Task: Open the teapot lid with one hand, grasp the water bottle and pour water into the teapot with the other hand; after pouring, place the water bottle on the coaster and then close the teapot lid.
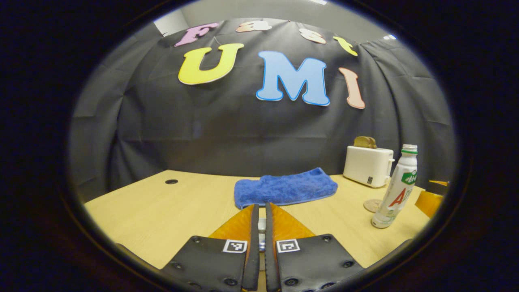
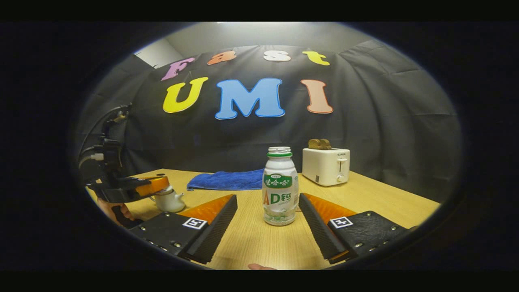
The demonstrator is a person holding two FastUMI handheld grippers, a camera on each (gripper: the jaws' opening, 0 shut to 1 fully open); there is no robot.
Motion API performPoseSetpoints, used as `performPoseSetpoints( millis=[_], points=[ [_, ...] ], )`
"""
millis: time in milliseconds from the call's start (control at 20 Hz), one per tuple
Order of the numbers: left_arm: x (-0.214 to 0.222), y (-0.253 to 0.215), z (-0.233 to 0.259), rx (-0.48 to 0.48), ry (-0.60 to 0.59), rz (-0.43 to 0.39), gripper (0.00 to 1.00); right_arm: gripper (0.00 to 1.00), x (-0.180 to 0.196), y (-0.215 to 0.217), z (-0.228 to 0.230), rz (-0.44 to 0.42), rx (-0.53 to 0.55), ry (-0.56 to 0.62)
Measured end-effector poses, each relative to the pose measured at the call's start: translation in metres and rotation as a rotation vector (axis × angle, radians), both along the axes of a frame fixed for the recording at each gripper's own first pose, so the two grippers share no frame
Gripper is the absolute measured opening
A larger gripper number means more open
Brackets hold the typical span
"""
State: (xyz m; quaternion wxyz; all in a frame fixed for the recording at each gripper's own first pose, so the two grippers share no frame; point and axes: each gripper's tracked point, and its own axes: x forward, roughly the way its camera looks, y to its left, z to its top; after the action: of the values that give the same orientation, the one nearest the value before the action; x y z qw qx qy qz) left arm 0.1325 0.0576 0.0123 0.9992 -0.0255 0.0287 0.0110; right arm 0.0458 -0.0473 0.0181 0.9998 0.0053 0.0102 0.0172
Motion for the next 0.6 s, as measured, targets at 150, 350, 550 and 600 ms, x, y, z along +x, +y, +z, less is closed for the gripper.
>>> performPoseSetpoints(
  millis=[150,350,550,600],
  points=[
    [-0.015,-0.006,0.028,0.033,-0.054,-0.014,0.16,0.95,0.009,-0.005,0.002,-0.011,-0.020,-0.011],
    [-0.054,-0.015,0.043,0.004,-0.082,-0.047,0.12,0.95,0.028,-0.014,0.001,-0.013,-0.062,-0.006],
    [-0.093,-0.019,0.046,0.016,-0.098,-0.051,0.16,0.95,0.051,-0.020,-0.007,-0.012,-0.091,0.024],
    [-0.099,-0.018,0.046,0.030,-0.101,-0.043,0.16,0.94,0.056,-0.022,-0.010,-0.023,-0.110,0.037]
  ],
)
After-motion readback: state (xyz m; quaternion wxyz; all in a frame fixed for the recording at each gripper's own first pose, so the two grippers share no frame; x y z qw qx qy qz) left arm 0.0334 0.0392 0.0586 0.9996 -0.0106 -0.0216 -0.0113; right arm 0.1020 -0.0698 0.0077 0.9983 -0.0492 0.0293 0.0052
